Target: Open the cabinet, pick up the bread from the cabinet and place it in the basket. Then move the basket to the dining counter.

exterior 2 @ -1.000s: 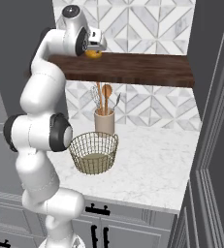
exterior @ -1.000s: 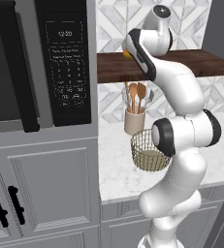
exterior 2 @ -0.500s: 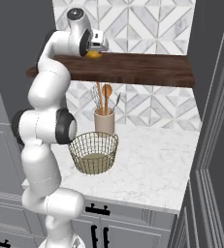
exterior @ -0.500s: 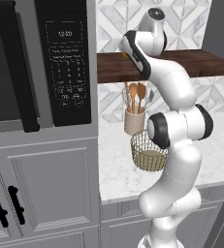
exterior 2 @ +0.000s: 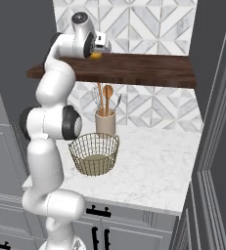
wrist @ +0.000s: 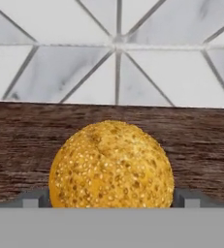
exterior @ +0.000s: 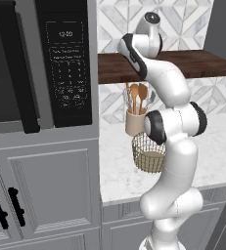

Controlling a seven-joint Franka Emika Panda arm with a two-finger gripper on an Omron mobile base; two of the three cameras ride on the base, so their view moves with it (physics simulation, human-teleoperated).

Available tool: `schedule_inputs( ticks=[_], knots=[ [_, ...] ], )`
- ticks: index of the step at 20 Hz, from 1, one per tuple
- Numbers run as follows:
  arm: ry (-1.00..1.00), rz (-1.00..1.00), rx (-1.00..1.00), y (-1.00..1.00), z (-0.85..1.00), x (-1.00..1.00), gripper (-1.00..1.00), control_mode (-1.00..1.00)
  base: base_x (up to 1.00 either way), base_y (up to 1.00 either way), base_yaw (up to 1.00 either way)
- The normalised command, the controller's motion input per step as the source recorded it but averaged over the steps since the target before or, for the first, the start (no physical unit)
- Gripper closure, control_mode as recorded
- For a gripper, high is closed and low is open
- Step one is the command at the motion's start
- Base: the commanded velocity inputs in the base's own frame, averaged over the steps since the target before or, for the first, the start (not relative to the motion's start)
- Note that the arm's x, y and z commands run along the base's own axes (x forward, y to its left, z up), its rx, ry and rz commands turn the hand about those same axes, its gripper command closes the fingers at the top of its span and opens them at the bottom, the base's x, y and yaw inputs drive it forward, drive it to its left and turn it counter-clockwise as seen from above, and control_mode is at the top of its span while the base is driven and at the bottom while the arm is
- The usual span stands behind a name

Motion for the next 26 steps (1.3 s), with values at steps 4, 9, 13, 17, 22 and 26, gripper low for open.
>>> schedule_inputs(
  ticks=[4, 9, 13, 17, 22, 26],
  knots=[
    [0.0, 0.0, 0.0, 0.0, -0.26, 0.38, -1.0, -1.0, 0.0, 0.0, 0.0],
    [0.0, 0.0, 0.0, 0.16, -0.47, 0.18, 1.0, -1.0, 0.0, 0.0, 0.0],
    [0.0, 0.0, 0.01, 0.08, -0.49, -0.01, 1.0, -1.0, 0.0, 0.0, 0.0],
    [-0.16, 0.0, 0.06, 0.0, -0.4, -0.49, 1.0, -1.0, 0.0, 0.0, 0.0],
    [-0.31, 0.0, 0.08, 0.0, -0.45, -0.89, 1.0, -1.0, 0.0, 0.0, 0.0],
    [-0.25, 0.0, 0.1, 0.0, 0.01, -1.0, 1.0, -1.0, 0.0, 0.0, 0.0]
  ],
)
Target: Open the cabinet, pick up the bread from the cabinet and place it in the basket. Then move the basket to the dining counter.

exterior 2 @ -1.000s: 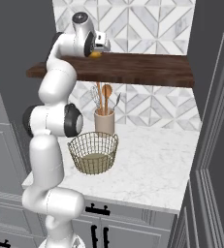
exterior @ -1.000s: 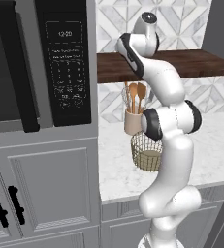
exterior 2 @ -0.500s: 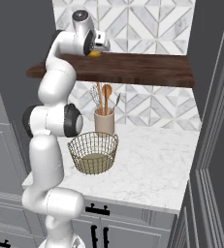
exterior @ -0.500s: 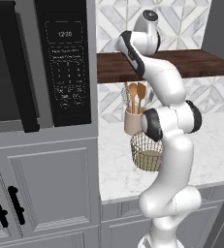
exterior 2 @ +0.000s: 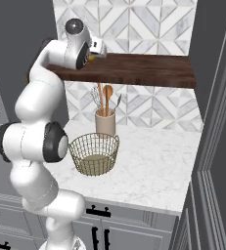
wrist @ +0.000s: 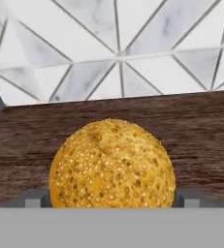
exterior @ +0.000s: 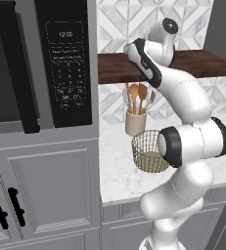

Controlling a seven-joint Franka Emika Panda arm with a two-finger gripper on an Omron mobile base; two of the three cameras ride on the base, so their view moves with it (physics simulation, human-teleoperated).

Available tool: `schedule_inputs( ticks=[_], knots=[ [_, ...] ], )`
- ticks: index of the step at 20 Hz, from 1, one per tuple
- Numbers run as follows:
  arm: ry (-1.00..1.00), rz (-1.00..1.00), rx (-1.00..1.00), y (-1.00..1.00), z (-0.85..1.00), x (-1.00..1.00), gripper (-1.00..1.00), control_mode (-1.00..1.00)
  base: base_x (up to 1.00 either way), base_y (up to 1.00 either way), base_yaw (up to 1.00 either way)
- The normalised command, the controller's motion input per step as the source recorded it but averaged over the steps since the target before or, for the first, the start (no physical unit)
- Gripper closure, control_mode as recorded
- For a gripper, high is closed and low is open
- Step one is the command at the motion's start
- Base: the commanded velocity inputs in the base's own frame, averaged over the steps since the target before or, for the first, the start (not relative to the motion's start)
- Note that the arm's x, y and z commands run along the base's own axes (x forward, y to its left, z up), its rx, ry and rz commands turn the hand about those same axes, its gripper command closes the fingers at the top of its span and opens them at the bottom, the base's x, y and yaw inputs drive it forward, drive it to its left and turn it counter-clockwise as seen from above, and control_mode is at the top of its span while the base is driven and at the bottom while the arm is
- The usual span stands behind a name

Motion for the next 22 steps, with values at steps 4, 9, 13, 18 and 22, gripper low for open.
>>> schedule_inputs(
  ticks=[4, 9, 13, 18, 22],
  knots=[
    [-0.03, -0.05, 0.05, 0.0, 0.74, -1.0, 1.0, -1.0, 0.0, 0.0, 0.0],
    [0.0, -0.03, 0.01, 0.0, 1.0, -1.0, 1.0, -1.0, 0.0, 0.0, 0.0],
    [0.1, -0.04, 0.0, -0.01, 0.73, -1.0, 1.0, -1.0, 0.0, 0.0, 0.0],
    [-0.05, -0.03, 0.0, -0.27, -0.24, -1.0, 1.0, -1.0, 0.0, 0.0, 0.0],
    [-0.08, -0.02, 0.0, -0.11, -0.8, -1.0, 1.0, -1.0, 0.0, 0.0, 0.0]
  ],
)
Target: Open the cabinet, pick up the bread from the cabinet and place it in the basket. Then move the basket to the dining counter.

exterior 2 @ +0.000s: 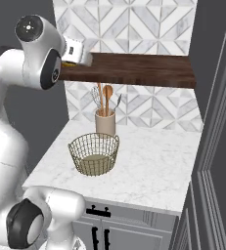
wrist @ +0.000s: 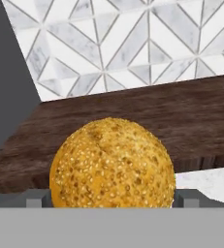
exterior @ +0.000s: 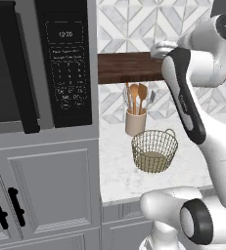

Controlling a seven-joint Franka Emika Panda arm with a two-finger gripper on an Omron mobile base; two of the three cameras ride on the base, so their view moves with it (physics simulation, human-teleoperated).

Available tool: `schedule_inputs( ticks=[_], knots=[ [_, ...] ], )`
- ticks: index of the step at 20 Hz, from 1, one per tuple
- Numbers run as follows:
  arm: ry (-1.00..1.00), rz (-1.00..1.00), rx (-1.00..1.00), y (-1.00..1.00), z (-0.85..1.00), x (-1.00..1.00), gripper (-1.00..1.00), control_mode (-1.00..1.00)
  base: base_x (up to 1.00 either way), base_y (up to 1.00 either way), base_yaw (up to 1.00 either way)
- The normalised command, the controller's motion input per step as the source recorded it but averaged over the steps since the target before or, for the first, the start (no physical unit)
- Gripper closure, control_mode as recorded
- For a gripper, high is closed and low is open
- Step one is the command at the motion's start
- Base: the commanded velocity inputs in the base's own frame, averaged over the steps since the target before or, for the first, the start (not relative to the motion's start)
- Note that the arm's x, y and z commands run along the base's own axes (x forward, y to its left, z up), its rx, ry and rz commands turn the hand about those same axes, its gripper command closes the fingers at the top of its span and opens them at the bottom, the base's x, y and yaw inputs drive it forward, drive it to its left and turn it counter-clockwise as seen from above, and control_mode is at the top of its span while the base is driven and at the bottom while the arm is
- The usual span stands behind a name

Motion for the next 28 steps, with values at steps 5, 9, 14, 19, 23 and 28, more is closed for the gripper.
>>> schedule_inputs(
  ticks=[5, 9, 14, 19, 23, 28],
  knots=[
    [-0.03, -0.02, 0.0, 0.0, -1.0, -1.0, 1.0, -1.0, 0.0, 0.0, 0.0],
    [0.14, -0.03, 0.0, -0.01, -1.0, -1.0, 1.0, -1.0, 0.0, 0.0, 0.0],
    [0.23, -0.03, -0.02, -0.06, -0.94, -0.81, 1.0, -1.0, 0.0, 0.0, 0.0],
    [0.22, -0.02, -0.01, -0.06, -0.86, 0.26, 1.0, -1.0, 0.0, 0.0, 0.0],
    [0.28, 0.0, 0.0, 0.0, -0.86, 0.64, 1.0, -1.0, 0.0, 0.0, 0.0],
    [0.16, 0.0, 0.0, 0.0, -0.76, 0.59, 1.0, -1.0, 0.0, 0.0, 0.0]
  ],
)
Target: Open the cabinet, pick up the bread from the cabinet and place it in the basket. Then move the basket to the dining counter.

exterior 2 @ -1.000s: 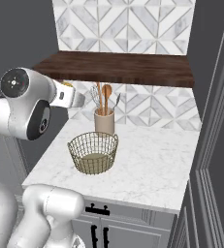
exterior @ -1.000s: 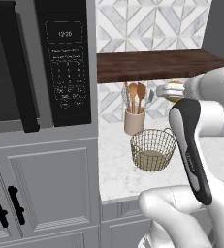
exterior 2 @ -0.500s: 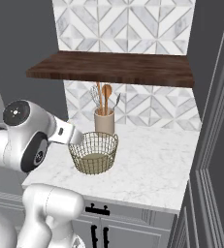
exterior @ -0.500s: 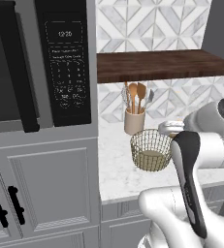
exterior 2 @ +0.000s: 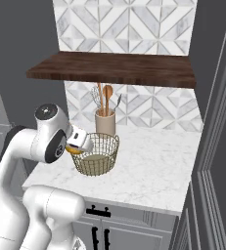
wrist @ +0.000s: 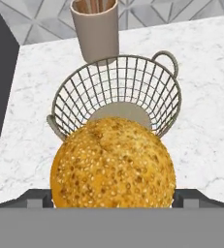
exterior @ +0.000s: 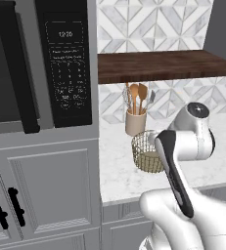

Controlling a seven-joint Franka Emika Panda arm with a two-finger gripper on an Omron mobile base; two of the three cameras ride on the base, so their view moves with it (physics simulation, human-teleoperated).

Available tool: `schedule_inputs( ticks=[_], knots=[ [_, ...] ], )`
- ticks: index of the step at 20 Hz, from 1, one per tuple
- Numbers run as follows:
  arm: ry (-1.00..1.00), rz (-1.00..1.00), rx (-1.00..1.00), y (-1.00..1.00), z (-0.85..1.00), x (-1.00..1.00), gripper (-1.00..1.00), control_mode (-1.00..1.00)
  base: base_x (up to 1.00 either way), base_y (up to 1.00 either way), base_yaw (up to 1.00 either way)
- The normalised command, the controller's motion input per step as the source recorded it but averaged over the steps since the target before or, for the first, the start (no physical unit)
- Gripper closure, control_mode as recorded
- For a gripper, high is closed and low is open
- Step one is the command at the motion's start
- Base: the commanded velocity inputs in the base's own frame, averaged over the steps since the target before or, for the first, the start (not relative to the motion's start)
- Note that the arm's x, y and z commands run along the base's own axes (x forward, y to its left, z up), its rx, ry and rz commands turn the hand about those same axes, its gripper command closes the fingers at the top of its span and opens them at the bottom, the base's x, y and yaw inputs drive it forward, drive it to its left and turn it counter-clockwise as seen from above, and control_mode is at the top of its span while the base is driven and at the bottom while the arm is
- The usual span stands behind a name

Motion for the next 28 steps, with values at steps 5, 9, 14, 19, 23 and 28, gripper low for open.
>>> schedule_inputs(
  ticks=[5, 9, 14, 19, 23, 28],
  knots=[
    [0.0, 0.01, 0.0, 0.0, -0.4, 0.43, 1.0, -1.0, 0.0, 0.0, 0.0],
    [0.0, 0.0, 0.0, 0.0, -0.34, 0.49, 1.0, -1.0, 0.0, 0.0, 0.0],
    [0.02, 0.03, 0.07, -0.06, -0.3, 0.64, 1.0, -1.0, 0.0, 0.0, 0.0],
    [0.02, 0.03, 0.03, -0.01, -0.28, 0.62, 1.0, -1.0, 0.0, 0.0, 0.0],
    [0.05, 0.01, 0.0, -0.05, -0.3, 0.46, 1.0, -1.0, 0.0, 0.0, 0.0],
    [0.05, 0.0, 0.0, -0.17, -0.23, 0.31, 1.0, -1.0, 0.0, 0.0, 0.0]
  ],
)
